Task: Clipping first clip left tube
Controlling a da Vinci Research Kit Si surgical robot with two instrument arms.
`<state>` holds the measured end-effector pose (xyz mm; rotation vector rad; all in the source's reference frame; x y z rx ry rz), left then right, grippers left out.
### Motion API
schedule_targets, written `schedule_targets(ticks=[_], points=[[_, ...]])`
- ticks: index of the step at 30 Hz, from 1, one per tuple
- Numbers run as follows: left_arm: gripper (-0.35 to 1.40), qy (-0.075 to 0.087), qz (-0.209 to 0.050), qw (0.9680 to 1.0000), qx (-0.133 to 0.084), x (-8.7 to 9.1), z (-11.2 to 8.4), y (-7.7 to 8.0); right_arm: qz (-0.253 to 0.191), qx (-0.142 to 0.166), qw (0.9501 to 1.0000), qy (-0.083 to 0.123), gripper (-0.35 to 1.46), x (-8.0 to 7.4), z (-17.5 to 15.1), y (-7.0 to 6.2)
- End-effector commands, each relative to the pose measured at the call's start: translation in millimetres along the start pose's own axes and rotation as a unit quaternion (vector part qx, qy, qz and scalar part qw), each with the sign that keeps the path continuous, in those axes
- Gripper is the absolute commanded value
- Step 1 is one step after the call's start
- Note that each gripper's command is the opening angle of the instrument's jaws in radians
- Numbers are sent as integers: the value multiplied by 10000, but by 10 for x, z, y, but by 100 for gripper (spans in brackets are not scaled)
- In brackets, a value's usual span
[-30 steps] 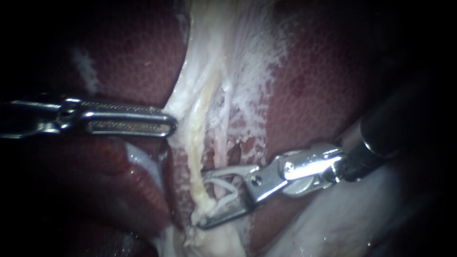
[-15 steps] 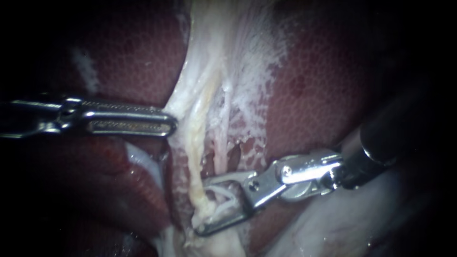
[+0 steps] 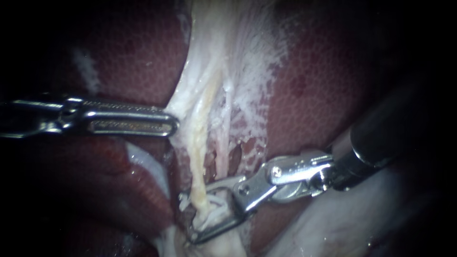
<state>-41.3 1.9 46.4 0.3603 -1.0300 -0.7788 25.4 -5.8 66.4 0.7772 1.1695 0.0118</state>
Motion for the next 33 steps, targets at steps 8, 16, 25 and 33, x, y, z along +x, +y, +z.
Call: schedule_targets(ticks=[8,16,25,33], points=[[-35,0,-1,10000,-6,-1,0,0,3,-10,10000,0,48,0,2,5],[-35,0,-1,10000,-6,-1,0,0,30,-5,10000,0,19,-4,-2,8],[-35,0,-1,10000,-7,-1,0,0,354,0,9994,10,-33,-7,-8,11],[-35,0,-1,10000,-7,-1,1,0,353,0,9994,10,-35,-8,-8,11]])
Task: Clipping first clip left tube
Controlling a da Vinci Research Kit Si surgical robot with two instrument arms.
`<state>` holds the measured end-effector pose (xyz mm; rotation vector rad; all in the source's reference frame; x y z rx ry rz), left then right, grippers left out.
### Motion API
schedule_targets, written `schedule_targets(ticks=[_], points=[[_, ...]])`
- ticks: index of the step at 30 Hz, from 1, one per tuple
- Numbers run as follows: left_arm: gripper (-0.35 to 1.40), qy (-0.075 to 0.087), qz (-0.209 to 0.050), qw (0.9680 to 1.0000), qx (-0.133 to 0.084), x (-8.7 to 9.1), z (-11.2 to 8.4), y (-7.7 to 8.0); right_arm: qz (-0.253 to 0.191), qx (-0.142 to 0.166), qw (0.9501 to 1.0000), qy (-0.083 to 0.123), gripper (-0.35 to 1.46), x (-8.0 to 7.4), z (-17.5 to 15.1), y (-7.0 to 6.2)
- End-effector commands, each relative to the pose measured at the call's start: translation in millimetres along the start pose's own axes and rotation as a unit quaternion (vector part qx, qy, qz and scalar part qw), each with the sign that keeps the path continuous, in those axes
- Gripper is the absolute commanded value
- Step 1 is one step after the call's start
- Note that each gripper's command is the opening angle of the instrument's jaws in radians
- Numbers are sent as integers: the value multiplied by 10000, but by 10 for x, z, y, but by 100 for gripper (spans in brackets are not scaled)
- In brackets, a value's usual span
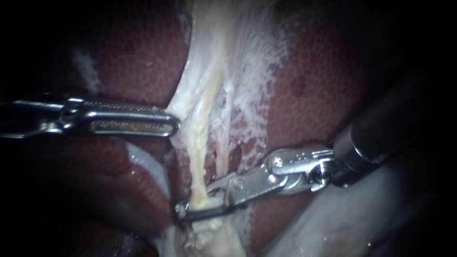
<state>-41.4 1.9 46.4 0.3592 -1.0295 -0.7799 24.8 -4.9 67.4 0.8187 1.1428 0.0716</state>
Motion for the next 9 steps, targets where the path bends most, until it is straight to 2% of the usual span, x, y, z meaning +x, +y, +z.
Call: schedule_targets(ticks=[1,9], points=[[-35,0,0,10000,0,0,0,0,-3,0,10000,2,-35,0,0,0],[-35,0,0,10000,-1,0,0,0,25,2,10000,3,-35,0,0,0]])
